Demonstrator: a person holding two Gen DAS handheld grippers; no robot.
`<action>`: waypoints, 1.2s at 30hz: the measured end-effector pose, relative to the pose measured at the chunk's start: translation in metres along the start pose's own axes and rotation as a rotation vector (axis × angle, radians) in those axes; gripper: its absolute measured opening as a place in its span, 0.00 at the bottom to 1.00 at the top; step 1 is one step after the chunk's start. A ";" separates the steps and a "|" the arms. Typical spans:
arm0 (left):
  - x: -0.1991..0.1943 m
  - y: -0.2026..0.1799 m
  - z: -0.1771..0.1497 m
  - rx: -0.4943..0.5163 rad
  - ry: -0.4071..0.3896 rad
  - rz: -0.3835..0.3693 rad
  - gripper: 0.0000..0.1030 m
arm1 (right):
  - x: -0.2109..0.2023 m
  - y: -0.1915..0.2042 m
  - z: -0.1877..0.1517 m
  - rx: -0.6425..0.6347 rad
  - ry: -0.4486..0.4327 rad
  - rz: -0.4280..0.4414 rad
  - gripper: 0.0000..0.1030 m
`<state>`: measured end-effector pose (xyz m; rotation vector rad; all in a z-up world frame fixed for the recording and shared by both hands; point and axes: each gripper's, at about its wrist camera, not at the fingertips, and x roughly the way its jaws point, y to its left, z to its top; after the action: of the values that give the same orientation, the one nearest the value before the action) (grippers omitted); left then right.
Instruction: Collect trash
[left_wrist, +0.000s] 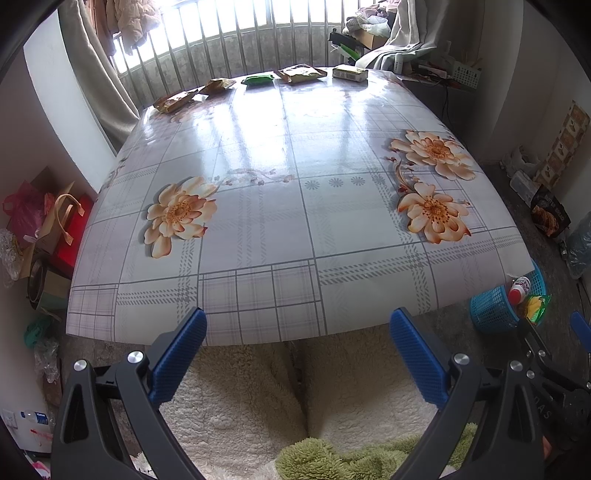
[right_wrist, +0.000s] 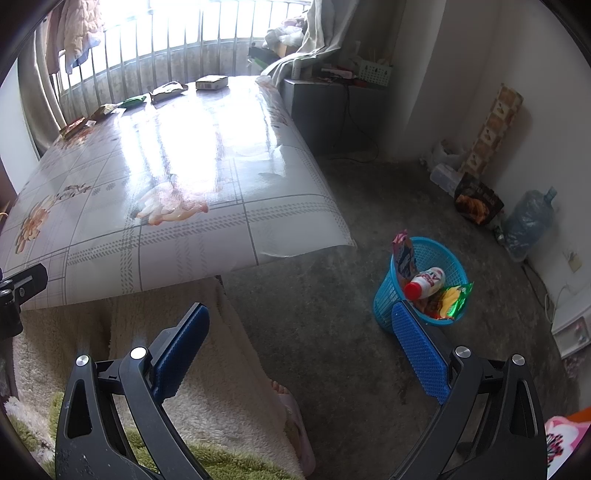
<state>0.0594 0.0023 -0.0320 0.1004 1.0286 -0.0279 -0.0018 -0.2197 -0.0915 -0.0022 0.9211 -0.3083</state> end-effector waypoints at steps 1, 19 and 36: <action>0.000 0.000 0.000 -0.001 0.000 0.000 0.95 | 0.000 0.000 0.000 0.000 0.000 0.000 0.92; 0.000 0.001 0.001 -0.002 -0.003 0.001 0.95 | 0.000 0.001 -0.002 -0.003 0.002 0.006 0.92; 0.000 0.000 0.004 0.007 -0.005 0.002 0.95 | 0.002 0.001 0.001 0.002 0.006 0.015 0.92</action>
<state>0.0630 0.0020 -0.0297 0.1077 1.0236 -0.0301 0.0006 -0.2197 -0.0926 0.0080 0.9265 -0.2954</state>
